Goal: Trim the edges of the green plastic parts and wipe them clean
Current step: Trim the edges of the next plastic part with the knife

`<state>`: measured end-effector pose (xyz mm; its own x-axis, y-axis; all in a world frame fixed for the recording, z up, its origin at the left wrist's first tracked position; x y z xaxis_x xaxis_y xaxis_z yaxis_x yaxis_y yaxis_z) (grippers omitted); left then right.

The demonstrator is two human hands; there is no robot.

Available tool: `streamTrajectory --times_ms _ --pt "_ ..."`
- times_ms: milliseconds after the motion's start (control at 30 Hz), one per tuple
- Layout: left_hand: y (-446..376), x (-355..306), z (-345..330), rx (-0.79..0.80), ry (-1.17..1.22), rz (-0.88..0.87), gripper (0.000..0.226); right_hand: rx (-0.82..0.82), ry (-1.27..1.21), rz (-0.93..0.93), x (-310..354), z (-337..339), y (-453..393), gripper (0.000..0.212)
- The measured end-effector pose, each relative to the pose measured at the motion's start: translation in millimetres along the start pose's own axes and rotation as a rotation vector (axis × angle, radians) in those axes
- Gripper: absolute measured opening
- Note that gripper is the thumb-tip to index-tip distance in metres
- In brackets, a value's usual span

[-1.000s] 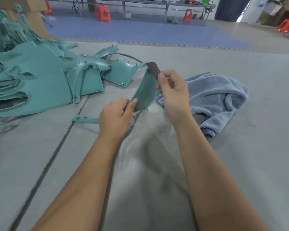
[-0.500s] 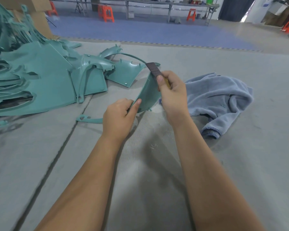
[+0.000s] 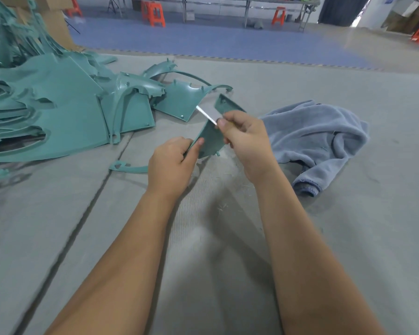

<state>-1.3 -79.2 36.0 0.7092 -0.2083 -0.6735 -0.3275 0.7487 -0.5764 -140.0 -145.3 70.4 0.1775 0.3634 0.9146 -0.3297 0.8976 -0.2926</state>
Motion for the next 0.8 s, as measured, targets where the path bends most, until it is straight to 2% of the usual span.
streamTrajectory --times_ms 100,233,367,600,800 --pt "0 1 0 -0.001 -0.011 0.003 0.05 -0.103 -0.073 0.007 8 12 -4 0.017" --pt "0 2 -1 -0.003 -0.019 0.011 0.052 -0.162 0.024 0.061 18 16 -9 0.019" --pt "0 3 -1 -0.003 0.004 0.024 0.052 -0.127 0.131 0.061 12 8 -9 0.016" --pt "-1 3 0 0.01 -0.006 0.021 0.049 -0.055 0.469 0.143 15 -8 7 0.019" --pt "0 2 -1 0.013 -0.035 0.031 0.051 -0.256 0.342 0.091 24 14 -1 0.017"
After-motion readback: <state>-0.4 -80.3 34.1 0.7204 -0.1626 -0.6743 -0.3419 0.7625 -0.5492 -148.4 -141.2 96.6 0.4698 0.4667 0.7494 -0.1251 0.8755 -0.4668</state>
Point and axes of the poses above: each hand's wrist, its own y-axis away from the middle knuckle, its own z-axis out of the back of the hand, x = y × z, the point moved 7 cm from there along -y, towards the middle knuckle, and after that the axes turned 8 degrees about y, right-handed, at the moved point
